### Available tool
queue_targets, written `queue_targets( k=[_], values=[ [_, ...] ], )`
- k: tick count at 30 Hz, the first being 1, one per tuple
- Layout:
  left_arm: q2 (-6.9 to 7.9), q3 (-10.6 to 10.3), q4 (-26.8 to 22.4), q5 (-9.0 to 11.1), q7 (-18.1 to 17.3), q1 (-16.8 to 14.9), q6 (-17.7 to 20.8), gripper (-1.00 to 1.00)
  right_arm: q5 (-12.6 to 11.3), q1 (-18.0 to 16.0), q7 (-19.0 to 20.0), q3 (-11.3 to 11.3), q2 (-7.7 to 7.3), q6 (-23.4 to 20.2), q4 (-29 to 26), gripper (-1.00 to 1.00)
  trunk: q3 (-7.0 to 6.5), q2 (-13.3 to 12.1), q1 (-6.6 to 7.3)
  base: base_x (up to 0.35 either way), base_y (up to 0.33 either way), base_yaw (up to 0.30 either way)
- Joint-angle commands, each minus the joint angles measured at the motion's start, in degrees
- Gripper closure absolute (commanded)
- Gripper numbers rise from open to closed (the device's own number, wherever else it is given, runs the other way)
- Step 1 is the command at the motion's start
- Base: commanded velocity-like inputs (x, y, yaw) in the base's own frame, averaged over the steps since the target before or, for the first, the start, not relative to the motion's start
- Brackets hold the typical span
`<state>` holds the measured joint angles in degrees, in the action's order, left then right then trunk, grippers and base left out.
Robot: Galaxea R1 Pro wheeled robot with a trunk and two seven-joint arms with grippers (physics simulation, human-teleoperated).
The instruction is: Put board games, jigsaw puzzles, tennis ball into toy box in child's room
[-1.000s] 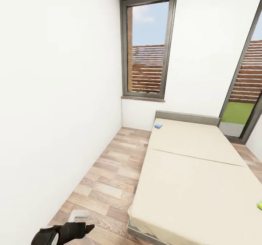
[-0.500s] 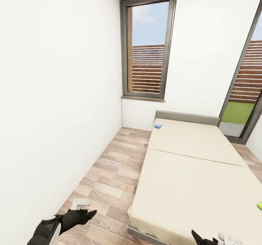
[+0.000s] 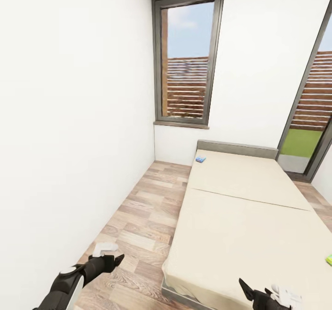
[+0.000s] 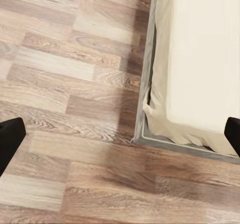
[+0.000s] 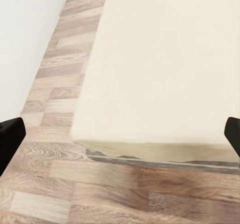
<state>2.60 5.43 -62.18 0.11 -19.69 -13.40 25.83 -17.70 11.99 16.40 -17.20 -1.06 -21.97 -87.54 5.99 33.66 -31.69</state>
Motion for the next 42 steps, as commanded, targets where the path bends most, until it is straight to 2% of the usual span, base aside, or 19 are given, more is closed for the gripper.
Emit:
queue_targets(
  k=[1,13,25,42],
  values=[
    [-0.11,0.2,0.0,0.1,0.4,-0.1,-0.4,-1.0,-0.5,-0.3,-0.9,0.2,0.47,-0.3,0.1,-1.0,0.09,0.1,-0.02,0.0,0.0,0.0],
    [-1.21,-0.2,0.1,0.2,1.6,-0.2,-2.5,-1.0,-1.2,-0.6,-3.2,-0.7,1.09,-0.1,2.3,-1.0,0.09,0.1,-0.02,0.0,0.0,-0.046],
    [-1.18,0.2,0.1,0.1,1.7,-0.2,-2.5,-1.0,-1.3,-0.6,-3.6,-0.7,1.4,0.1,3.6,-1.0,0.09,0.1,-0.02,0.134,0.089,-0.255],
    [-1.08,0.2,0.1,0.1,1.5,-0.2,-2.5,-1.0,-1.0,-0.7,-3.6,-0.7,1.48,0.4,6.0,-1.0,0.38,0.1,-0.02,0.031,0.036,-0.273]
  ],
)
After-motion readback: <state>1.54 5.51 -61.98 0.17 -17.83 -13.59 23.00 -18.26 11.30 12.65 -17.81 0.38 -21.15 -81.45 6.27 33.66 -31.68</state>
